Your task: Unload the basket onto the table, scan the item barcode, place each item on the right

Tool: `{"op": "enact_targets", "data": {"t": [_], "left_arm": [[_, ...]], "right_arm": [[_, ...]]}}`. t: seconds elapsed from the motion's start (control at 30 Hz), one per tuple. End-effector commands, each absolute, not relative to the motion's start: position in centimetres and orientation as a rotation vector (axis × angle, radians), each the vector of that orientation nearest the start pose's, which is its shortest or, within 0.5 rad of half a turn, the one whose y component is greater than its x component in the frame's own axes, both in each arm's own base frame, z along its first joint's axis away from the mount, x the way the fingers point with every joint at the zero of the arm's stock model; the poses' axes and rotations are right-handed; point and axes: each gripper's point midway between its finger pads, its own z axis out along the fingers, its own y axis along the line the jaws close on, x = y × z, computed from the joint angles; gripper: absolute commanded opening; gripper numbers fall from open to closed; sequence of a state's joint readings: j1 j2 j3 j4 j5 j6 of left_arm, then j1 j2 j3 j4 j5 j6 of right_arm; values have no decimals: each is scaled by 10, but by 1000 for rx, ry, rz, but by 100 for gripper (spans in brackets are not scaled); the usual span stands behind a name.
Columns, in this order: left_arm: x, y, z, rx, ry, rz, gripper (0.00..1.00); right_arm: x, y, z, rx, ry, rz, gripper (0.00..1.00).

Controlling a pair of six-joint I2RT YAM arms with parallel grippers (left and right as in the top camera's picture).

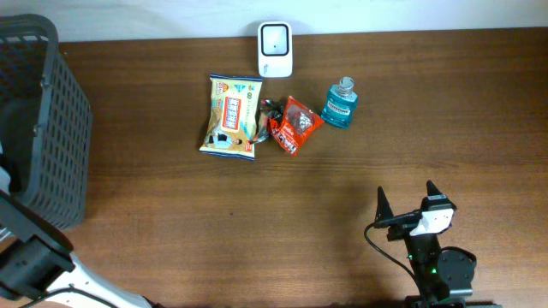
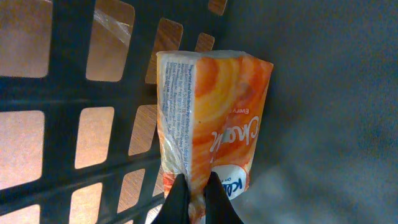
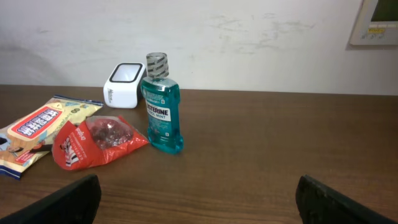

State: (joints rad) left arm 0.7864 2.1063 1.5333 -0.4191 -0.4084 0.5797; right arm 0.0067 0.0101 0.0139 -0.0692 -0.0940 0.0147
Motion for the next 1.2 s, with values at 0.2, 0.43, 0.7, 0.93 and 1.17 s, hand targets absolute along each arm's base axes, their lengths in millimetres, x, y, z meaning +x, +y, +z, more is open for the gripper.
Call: {"op": "enact_targets", "data": {"t": [0.2,0.43,0.7,0.93,1.17], "left_arm": [[416,312,282,-340,2123,887,0],[463,43,408,33,1769,85,0],[449,-189,170,503,2427,-422,0],[464,-164,94,146,2634,-252,53],[458,-117,210,34,2476,-162,99]], "right_arm": [[245,19,158,-75,1638,91,99],[245,19,158,-75,1638,91,99],[245,19,158,-75,1638,91,99],[245,19,158,-75,1638,91,99],[245,19,158,-75,1638,91,99]]}}
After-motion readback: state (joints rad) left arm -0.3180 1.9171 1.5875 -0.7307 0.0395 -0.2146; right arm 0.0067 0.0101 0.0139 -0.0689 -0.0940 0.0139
